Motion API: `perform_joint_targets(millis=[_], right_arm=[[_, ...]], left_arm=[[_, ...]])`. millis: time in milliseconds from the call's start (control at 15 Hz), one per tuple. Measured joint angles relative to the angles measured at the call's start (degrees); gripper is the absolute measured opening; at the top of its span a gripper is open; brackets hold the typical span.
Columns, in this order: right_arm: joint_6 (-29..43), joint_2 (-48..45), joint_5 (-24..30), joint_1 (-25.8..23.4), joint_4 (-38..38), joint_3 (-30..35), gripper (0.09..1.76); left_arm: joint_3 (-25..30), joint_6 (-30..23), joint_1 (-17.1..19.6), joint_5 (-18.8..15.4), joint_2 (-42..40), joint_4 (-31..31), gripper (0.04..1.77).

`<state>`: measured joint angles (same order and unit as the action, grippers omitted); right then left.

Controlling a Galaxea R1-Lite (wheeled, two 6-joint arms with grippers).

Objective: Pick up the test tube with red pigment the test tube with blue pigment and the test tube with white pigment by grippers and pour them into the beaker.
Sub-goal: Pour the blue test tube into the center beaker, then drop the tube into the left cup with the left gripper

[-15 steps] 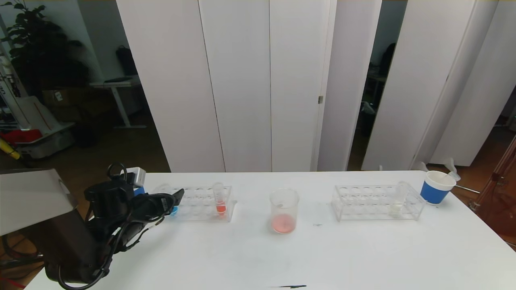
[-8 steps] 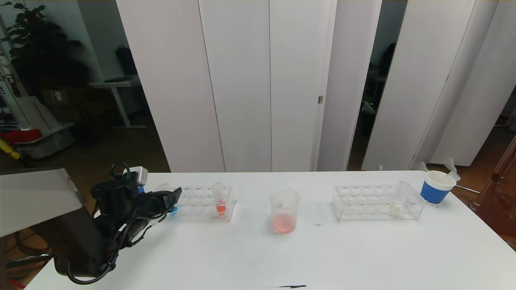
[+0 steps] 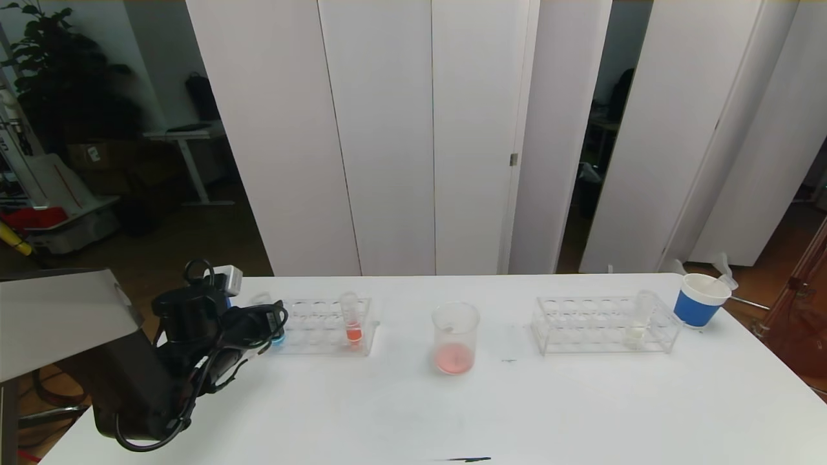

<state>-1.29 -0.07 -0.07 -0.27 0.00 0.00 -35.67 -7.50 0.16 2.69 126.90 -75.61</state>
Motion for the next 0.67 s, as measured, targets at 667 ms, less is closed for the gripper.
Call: perform_joint_targets(millis=[667], right_arm=[[0.0, 0.0, -0.02, 0.0, 0.0, 0.0, 1.75]], left_arm=[[-0.18, -0.07, -0.38, -0.33, -1.72, 0.0, 0.58]])
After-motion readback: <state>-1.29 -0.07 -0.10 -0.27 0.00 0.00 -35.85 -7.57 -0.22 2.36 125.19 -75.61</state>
